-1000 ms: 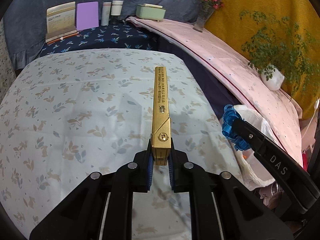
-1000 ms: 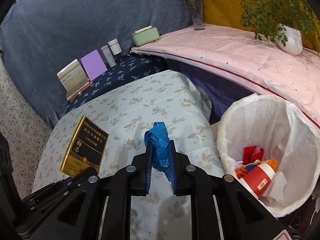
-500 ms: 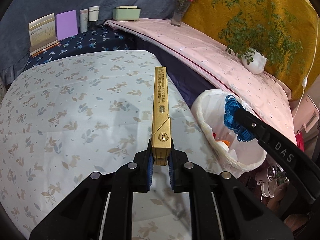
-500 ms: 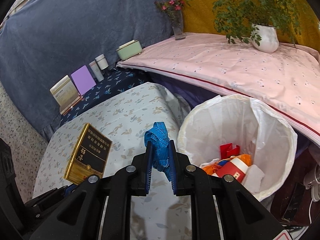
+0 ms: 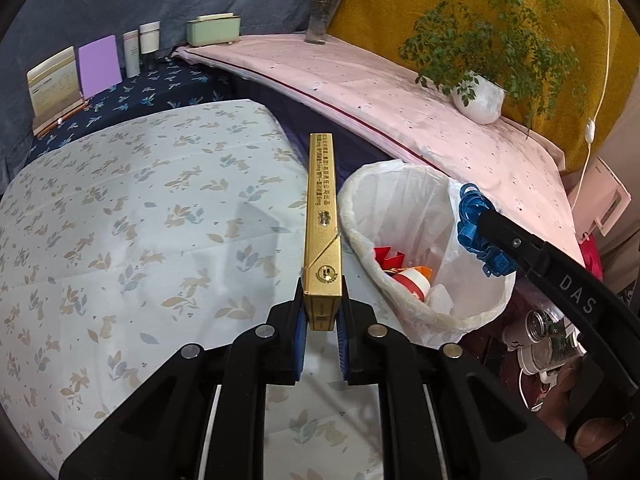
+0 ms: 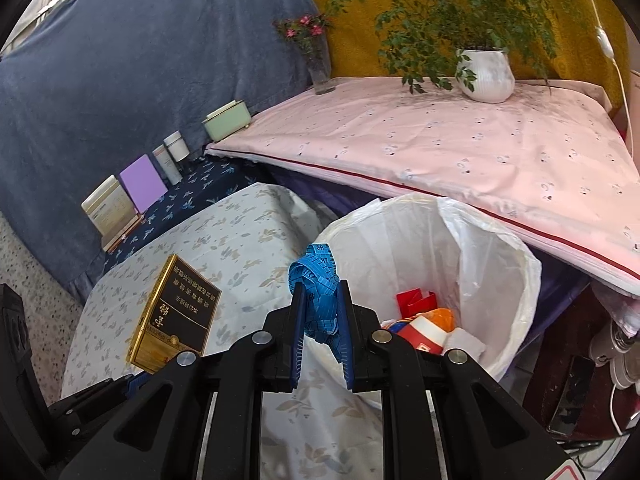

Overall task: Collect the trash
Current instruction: 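Carry the gold box and tape measure over the bin and open both tools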

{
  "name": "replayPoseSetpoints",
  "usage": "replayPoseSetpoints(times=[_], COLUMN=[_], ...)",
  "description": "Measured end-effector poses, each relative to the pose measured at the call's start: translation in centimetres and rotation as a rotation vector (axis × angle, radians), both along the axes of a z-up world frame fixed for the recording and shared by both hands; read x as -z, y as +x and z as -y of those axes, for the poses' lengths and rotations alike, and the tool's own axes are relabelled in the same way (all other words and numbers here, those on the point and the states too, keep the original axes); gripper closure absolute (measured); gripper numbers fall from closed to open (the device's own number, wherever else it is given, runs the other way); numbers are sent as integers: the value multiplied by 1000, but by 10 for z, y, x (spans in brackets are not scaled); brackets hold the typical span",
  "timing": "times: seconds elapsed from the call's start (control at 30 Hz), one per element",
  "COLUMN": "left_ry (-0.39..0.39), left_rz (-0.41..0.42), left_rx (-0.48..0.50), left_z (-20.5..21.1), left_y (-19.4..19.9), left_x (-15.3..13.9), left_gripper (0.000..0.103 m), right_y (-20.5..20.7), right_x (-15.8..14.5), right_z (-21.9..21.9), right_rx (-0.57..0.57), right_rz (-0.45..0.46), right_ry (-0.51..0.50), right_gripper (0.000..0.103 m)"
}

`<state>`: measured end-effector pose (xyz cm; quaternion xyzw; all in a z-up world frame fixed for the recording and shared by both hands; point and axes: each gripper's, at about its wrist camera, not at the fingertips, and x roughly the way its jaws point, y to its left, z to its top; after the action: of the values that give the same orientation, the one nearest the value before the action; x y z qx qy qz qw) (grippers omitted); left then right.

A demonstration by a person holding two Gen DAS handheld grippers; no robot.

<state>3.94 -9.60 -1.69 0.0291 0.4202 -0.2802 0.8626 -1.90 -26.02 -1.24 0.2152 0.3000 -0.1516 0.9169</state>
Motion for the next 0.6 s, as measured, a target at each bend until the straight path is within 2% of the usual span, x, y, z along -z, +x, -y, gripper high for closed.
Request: replayPoseSetpoints(times=[0.27, 0.6], left_ry=[-18, -52], left_rz=[2, -34], left_rx=[73, 159], left_z=[33, 76], left_y=[-6, -3], left_x=[-3, 5], left_gripper=[91, 90], right_y=[-20, -36], right_x=[2, 12], right_z=[25, 59], right_rx=[63, 133], right_rz=[6, -2], right_ry=[10, 35], right_gripper=[88, 88])
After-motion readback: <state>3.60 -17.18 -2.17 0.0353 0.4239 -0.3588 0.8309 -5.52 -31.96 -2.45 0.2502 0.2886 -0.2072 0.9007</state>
